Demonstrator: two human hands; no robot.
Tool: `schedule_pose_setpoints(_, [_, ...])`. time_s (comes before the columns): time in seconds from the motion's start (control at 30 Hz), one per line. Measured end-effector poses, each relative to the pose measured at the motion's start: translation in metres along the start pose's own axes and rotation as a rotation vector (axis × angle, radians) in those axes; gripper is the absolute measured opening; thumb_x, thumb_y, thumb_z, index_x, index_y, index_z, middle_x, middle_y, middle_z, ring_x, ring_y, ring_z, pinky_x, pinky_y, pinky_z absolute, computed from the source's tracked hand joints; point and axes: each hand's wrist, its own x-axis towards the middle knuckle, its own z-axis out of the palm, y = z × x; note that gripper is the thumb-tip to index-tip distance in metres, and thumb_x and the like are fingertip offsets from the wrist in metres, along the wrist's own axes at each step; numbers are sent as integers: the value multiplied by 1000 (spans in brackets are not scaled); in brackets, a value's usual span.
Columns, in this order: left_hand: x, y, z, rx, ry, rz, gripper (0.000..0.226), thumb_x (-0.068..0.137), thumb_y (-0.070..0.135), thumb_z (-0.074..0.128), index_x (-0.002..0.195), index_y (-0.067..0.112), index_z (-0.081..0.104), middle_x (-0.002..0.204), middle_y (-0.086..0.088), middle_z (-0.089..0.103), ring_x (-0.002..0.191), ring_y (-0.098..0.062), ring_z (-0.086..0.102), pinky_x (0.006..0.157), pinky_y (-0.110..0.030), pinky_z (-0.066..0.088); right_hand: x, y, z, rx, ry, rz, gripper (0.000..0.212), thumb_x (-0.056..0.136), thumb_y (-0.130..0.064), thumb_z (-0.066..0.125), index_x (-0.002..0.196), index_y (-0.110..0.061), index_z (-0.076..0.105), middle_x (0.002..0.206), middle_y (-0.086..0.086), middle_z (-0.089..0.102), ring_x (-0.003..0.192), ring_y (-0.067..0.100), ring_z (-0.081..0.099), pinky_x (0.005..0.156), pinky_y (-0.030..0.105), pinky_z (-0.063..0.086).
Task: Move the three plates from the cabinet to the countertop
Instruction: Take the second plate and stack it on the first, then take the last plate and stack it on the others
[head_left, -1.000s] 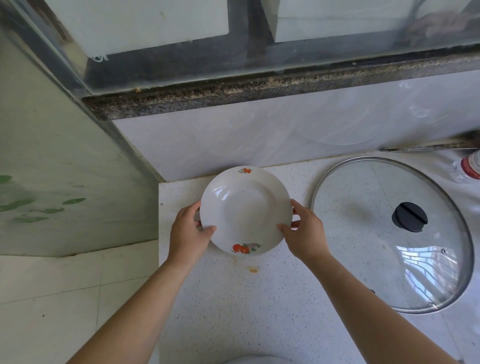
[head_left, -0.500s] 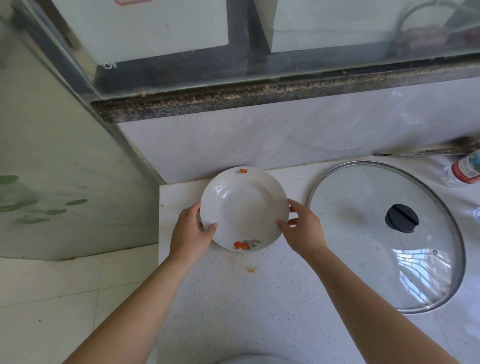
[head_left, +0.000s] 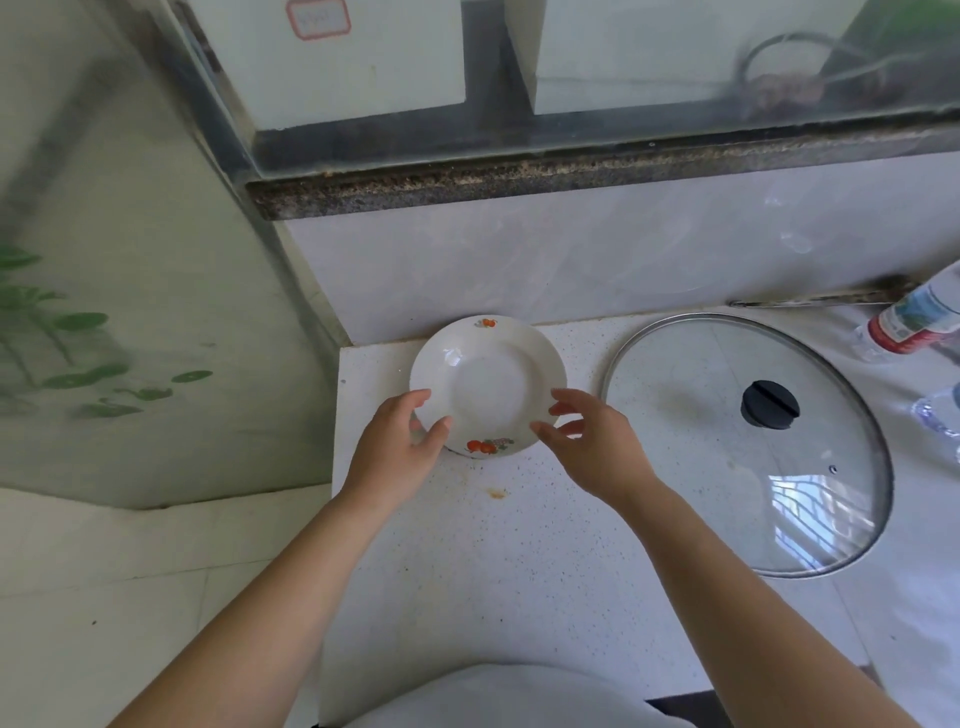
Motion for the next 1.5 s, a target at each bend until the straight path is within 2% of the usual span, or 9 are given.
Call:
schedule_pose_setpoints(0.23, [-50,-19,-18,-90,43,-34,38,92,39,48,128,24,50,131,10,49,112,-7,51,87,-23,40,-25,-31,24,-13,-130,-73,47,83,-41,64,124,-20,54,107,-10,61,96,10,60,77,19,45])
schedule_pose_setpoints(0.37, [-74,-47,-43,-92,128,-89,39,93,38,48,129,23,51,130,9,52,110,-6,51,84,-18,34,-40,-57,48,-76,-220,-149,45,83,-39,65,123,-20,55,113,-8,62,98,9,59,85,22,46])
schedule_pose_setpoints(0.63, [-128,-98,-102,-140,192,-115,35,94,36,47,126,23,54,127,9,56,111,-5,52,85,-17,36,-81,-122,110,-170,-328,-277,44,83,-43,62,123,-27,53,119,-13,56,96,4,55,83,18,40])
schedule_pose_setpoints(0.8, [-178,-161,-165,-159,314,-205,33,92,34,50,121,20,58,123,3,60,110,-10,55,95,-24,40,-115,-178,180,-204,-425,-394,44,85,-39,62,126,-26,54,125,-10,53,97,5,55,81,16,38])
schedule_pose_setpoints(0.93, [-223,-218,-219,-168,430,-299,31,93,33,49,121,22,57,120,7,58,109,-9,55,90,-21,38,-146,-232,248,-256,-521,-500,49,85,-41,60,130,-24,51,129,-6,50,98,7,56,81,15,38])
schedule_pose_setpoints(1.03, [-258,-258,-257,-140,497,-339,32,93,35,48,121,24,56,120,9,57,107,-8,55,87,-20,37,-172,-265,300,-257,-590,-581,45,85,-37,63,125,-20,55,123,-5,55,95,9,58,77,12,38])
schedule_pose_setpoints(1.2, [-332,-318,-310,-94,622,-462,36,94,39,45,125,25,54,124,11,55,108,-7,53,86,-20,37,-224,-313,386,-206,-802,-619,38,83,-38,65,118,-25,58,112,-11,61,93,7,61,84,22,48])
schedule_pose_setpoints(1.27, [-366,-338,-323,-88,681,-532,36,94,40,44,125,26,53,124,12,55,107,-5,53,85,-20,36,-250,-330,416,-220,-883,-669,38,83,-40,64,118,-28,57,111,-14,60,93,4,60,79,19,47])
schedule_pose_setpoints(1.5, [-471,-392,-335,-173,904,-784,34,93,37,49,124,25,54,121,10,57,103,-7,55,83,-19,36,-321,-376,499,-350,-1128,-897,42,84,-43,61,124,-30,53,117,-16,56,100,2,56,84,17,42])
